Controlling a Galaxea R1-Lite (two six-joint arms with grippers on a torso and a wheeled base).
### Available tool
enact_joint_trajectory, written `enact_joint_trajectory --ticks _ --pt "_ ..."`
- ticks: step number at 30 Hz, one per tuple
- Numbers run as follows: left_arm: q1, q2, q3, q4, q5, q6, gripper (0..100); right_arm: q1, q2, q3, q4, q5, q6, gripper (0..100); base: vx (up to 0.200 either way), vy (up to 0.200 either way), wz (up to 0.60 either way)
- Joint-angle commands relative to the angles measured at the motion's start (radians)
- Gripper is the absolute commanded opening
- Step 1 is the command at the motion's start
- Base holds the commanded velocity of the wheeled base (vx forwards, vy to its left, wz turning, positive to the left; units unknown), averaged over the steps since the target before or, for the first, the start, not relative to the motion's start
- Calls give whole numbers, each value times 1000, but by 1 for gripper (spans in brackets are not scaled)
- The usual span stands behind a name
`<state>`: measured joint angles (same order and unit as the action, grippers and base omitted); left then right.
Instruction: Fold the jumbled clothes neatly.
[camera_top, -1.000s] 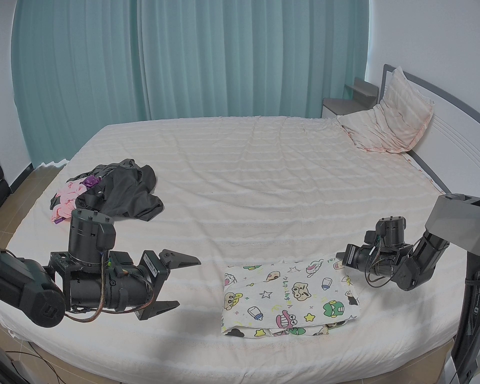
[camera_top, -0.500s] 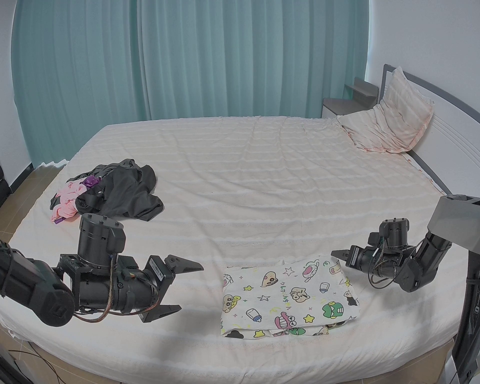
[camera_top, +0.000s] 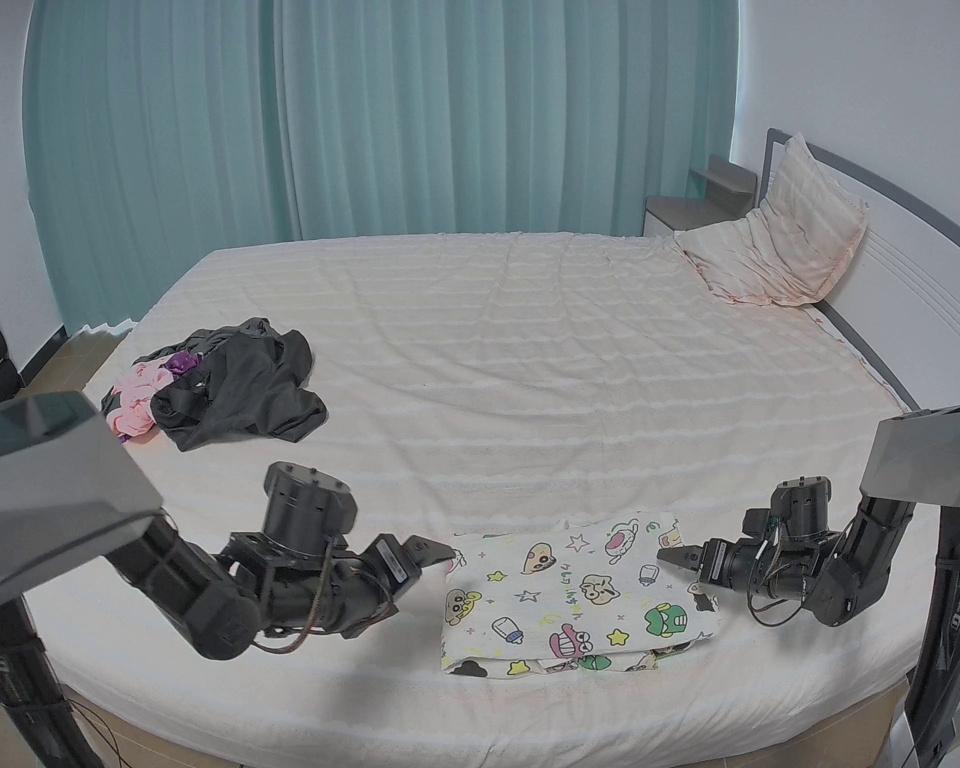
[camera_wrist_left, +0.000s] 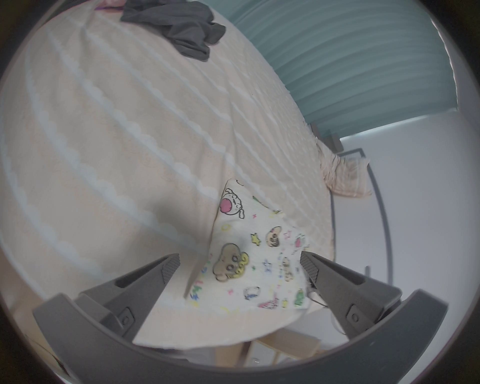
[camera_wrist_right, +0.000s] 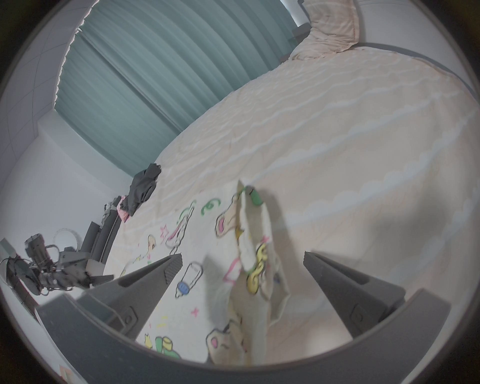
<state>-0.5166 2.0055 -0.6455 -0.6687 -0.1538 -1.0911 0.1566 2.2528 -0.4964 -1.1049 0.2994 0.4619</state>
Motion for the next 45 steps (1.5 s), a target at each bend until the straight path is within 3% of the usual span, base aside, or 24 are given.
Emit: enact_joint_trajectory --ticks 1,4,11,22,23,25,26,30,35,38,45 --pt "-80 225 -92 -42 89 117 100 49 28 53 -26 30 0 100 0 0 0" --pt "-88 269 -143 -42 132 169 100 67 45 48 -26 30 0 100 0 0 0" --pt "-92 335 -232 -38 140 258 100 109 59 39 -35 30 0 100 0 0 0" --pt "-120 363 -289 -31 140 261 100 138 96 4 -38 30 12 100 0 0 0" --pt "-120 363 -289 -31 140 261 0 138 96 4 -38 30 12 100 0 0 0" --pt "-120 363 -293 -31 140 261 0 152 100 -8 -44 32 38 100 0 0 0" --pt "-120 363 -293 -31 140 261 0 153 100 -13 -46 32 55 0 0 0 0" --pt "-120 358 -284 -34 140 260 0 153 88 -11 -47 32 107 0 0 0 0" --pt "-118 355 -275 -34 154 254 0 155 91 2 -82 29 110 0 0 0 0" --pt "-118 334 -255 -37 198 206 0 155 94 21 -98 29 112 0 0 0 0" --pt "-115 305 -233 -40 208 145 0 155 99 21 -96 27 110 0 0 0 0"
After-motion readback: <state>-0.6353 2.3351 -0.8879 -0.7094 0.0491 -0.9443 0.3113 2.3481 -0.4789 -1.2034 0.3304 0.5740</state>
